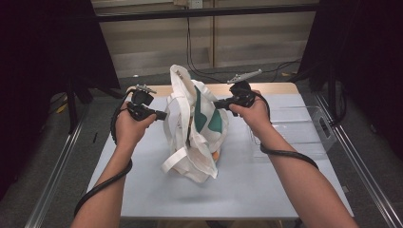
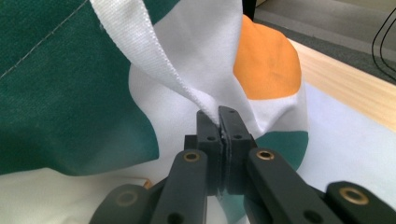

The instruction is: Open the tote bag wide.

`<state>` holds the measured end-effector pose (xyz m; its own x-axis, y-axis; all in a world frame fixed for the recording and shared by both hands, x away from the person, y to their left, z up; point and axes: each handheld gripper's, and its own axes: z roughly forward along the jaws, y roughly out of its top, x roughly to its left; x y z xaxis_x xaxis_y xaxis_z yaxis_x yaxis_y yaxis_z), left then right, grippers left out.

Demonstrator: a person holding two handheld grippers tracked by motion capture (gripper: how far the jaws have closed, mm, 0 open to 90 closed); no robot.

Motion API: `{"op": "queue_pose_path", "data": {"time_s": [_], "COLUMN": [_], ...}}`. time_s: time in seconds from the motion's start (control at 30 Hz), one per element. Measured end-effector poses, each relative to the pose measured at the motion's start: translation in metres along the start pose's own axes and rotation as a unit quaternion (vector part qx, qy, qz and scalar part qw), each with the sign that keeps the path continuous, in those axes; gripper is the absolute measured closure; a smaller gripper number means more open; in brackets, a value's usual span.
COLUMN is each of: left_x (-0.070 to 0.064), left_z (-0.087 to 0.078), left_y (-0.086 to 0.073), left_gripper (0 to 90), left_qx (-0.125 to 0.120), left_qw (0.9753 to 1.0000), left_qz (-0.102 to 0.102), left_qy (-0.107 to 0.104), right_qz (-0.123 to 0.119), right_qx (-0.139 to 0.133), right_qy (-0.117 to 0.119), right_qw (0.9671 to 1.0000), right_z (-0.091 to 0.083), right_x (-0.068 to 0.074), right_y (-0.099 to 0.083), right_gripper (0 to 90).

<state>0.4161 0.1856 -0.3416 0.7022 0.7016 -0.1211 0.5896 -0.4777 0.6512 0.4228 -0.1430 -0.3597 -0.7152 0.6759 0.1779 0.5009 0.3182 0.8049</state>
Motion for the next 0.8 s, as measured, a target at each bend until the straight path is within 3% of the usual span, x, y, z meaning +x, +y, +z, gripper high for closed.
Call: {"op": "queue_pose_path", "data": {"time_s": [0.2, 0.43, 0.47, 0.57, 0.8], "left_x": [0.013, 0.020, 0.020, 0.023, 0.028], "left_z": [-0.002, -0.002, -0.001, 0.001, 0.002], "left_y": [-0.008, -0.011, -0.012, -0.013, -0.018], "left_gripper": [88.3, 88.3, 88.3, 88.3, 88.3], "left_qx": [0.001, 0.003, -0.002, 0.011, 0.013], "left_qw": [0.9998, 0.9994, 0.9992, 0.9992, 0.9987], "left_qz": [-0.019, -0.029, -0.038, -0.035, -0.042], "left_qy": [0.005, 0.017, 0.016, 0.019, 0.025], "right_qz": [0.007, 0.022, 0.025, 0.026, 0.030], "right_qx": [0.005, 0.011, 0.011, 0.016, 0.021], "right_qy": [-0.009, -0.024, -0.025, -0.028, -0.035], "right_qw": [0.9999, 0.9994, 0.9993, 0.9991, 0.9987], "right_z": [-0.006, -0.010, -0.011, -0.011, -0.014], "right_x": [-0.007, -0.018, -0.019, -0.021, -0.024], "right_y": [-0.007, -0.018, -0.020, -0.023, -0.028], "right_gripper": [88.4, 88.4, 88.4, 88.4, 88.4]}}
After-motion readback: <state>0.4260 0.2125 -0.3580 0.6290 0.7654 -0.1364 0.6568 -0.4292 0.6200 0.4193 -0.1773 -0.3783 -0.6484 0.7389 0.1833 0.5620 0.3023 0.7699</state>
